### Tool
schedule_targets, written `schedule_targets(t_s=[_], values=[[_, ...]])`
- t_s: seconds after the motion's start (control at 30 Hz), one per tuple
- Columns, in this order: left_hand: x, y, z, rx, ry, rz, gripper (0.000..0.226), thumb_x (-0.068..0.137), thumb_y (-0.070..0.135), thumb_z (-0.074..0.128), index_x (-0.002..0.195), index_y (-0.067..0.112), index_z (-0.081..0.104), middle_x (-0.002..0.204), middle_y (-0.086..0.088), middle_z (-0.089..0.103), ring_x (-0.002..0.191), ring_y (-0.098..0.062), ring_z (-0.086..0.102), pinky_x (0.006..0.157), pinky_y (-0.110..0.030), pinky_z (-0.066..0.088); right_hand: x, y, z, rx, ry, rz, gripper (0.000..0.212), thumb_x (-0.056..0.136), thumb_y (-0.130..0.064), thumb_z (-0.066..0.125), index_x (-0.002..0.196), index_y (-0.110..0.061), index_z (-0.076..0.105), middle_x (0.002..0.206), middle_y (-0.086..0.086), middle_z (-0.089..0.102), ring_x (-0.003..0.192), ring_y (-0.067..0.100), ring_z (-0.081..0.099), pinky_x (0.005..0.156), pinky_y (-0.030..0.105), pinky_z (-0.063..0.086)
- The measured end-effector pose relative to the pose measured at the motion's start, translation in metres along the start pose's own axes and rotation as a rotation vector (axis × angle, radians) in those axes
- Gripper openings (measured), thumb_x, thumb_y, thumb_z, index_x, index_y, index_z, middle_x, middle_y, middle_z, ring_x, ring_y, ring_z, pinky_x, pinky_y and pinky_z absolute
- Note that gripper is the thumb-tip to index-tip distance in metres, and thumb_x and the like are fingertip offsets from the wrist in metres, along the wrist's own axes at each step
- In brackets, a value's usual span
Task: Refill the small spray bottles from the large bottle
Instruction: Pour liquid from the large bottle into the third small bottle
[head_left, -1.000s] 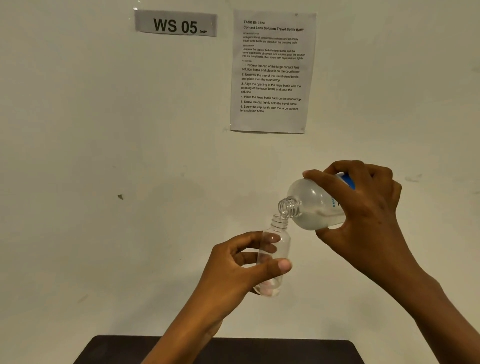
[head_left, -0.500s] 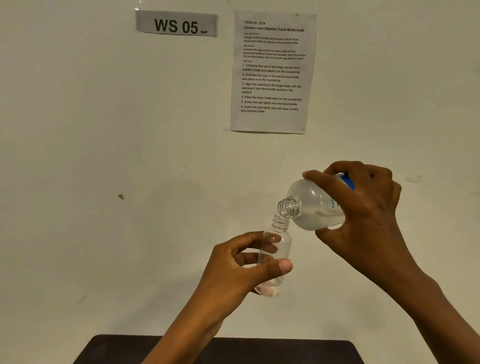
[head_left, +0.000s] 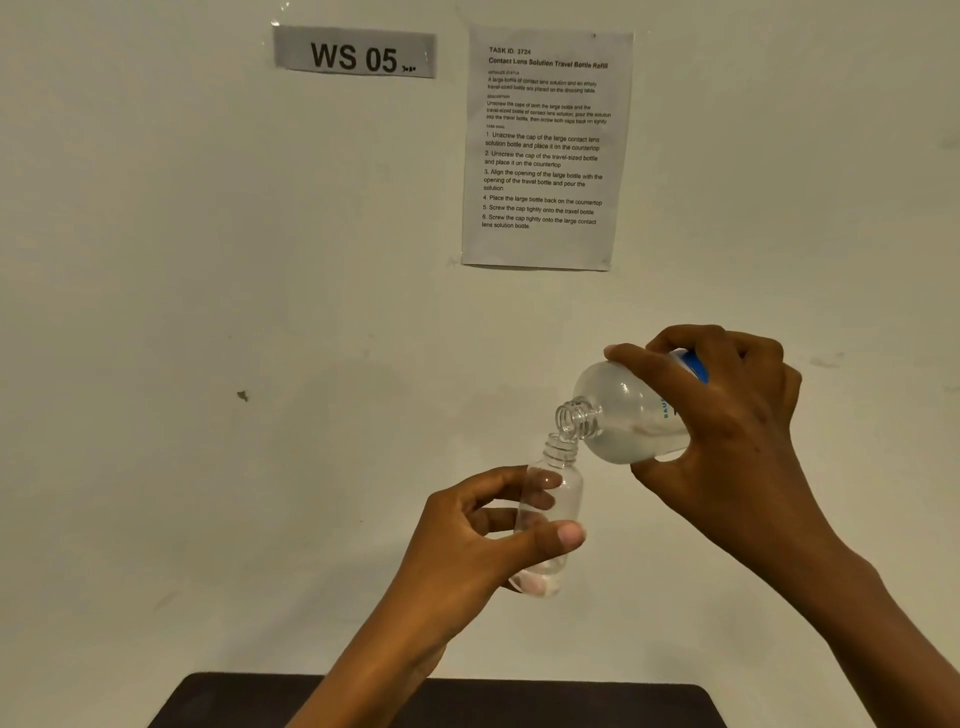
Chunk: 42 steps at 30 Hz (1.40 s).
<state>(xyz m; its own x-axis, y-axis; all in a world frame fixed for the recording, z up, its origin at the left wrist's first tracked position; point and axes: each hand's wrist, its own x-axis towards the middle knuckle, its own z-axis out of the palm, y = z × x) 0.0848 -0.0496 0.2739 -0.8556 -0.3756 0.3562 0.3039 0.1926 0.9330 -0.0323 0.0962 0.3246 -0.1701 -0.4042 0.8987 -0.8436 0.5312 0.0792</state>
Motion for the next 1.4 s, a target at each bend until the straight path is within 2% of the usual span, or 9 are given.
schedule_targets(t_s=[0.1,0.2,0.33,0.7,0.8,1.03,1.27,1.33,1.4], values=[[0.0002,-0.0001,-0.0005,0.000,0.008,0.005,0.037,0.051,0.039,0.075,0.087,0.038,0.068,0.091,0.016,0.070,0.087,-0.010,0.068,0.056,-0.019,0.054,0.0002,0.0006,-0.0001,0.001,0.004,-0.003,0.083,0.048,-0.010,0.086,0.118,-0.031,0.046,0.112,0.010,0.055,0.106,0.027,0.032,0.082,0.038,0.023],[-0.0003,0.0008,-0.0007,0.002,0.004,0.007,0.035,0.051,0.043,0.081,0.083,0.040,0.068,0.087,0.019,0.069,0.084,-0.007,0.068,0.055,-0.018,0.053,0.0008,0.0006,0.0003,0.001,0.004,-0.001,0.084,0.048,-0.010,0.086,0.119,-0.031,0.045,0.112,0.010,0.054,0.107,0.027,0.033,0.083,0.038,0.024],[-0.0009,0.0020,-0.0002,0.009,0.002,0.010,0.039,0.052,0.042,0.075,0.089,0.037,0.065,0.097,0.015,0.067,0.090,-0.011,0.067,0.058,-0.018,0.054,0.0019,-0.0011,0.0010,0.004,0.008,-0.009,0.085,0.047,-0.011,0.087,0.118,-0.031,0.045,0.112,0.011,0.055,0.106,0.027,0.032,0.083,0.038,0.024],[-0.0021,0.0038,-0.0007,-0.005,-0.002,0.006,0.041,0.050,0.042,0.077,0.089,0.037,0.065,0.096,0.013,0.068,0.089,-0.012,0.067,0.057,-0.018,0.054,0.0035,-0.0011,0.0007,0.006,0.013,-0.010,0.083,0.048,-0.011,0.087,0.118,-0.030,0.047,0.112,0.011,0.055,0.106,0.027,0.032,0.082,0.038,0.024],[-0.0020,0.0036,-0.0010,-0.013,-0.001,0.006,0.038,0.052,0.041,0.084,0.086,0.038,0.068,0.093,0.014,0.070,0.087,-0.010,0.068,0.055,-0.018,0.052,0.0021,-0.0020,0.0003,-0.001,0.009,-0.012,0.084,0.047,-0.010,0.086,0.118,-0.031,0.046,0.112,0.010,0.055,0.106,0.027,0.032,0.082,0.037,0.023],[-0.0016,0.0039,0.0000,-0.014,-0.006,0.001,0.047,0.047,0.040,0.073,0.094,0.034,0.067,0.096,0.011,0.069,0.089,-0.012,0.067,0.056,-0.018,0.052,0.0018,-0.0014,-0.0003,-0.002,0.010,-0.017,0.081,0.050,-0.010,0.083,0.118,-0.031,0.046,0.111,0.009,0.054,0.105,0.027,0.033,0.082,0.037,0.022],[-0.0009,0.0021,0.0000,-0.024,0.003,-0.008,0.039,0.045,0.041,0.075,0.084,0.037,0.068,0.085,0.016,0.070,0.083,-0.004,0.068,0.054,-0.018,0.052,0.0010,-0.0005,0.0005,0.000,0.013,-0.017,0.078,0.052,-0.012,0.082,0.119,-0.031,0.046,0.112,0.009,0.054,0.106,0.027,0.033,0.082,0.037,0.021],[-0.0004,0.0010,-0.0001,-0.022,0.006,-0.010,0.037,0.049,0.042,0.084,0.083,0.038,0.069,0.086,0.016,0.071,0.083,-0.003,0.068,0.054,-0.018,0.052,0.0002,0.0000,0.0011,-0.002,0.014,-0.013,0.079,0.051,-0.011,0.083,0.118,-0.031,0.046,0.112,0.009,0.054,0.106,0.027,0.033,0.083,0.037,0.021],[0.0000,-0.0003,-0.0004,-0.018,0.011,-0.014,0.034,0.050,0.039,0.082,0.082,0.039,0.070,0.087,0.017,0.071,0.084,-0.003,0.068,0.054,-0.019,0.052,-0.0004,-0.0004,0.0015,0.002,0.017,-0.016,0.076,0.052,-0.013,0.081,0.118,-0.031,0.047,0.112,0.009,0.054,0.106,0.027,0.032,0.083,0.036,0.021]])
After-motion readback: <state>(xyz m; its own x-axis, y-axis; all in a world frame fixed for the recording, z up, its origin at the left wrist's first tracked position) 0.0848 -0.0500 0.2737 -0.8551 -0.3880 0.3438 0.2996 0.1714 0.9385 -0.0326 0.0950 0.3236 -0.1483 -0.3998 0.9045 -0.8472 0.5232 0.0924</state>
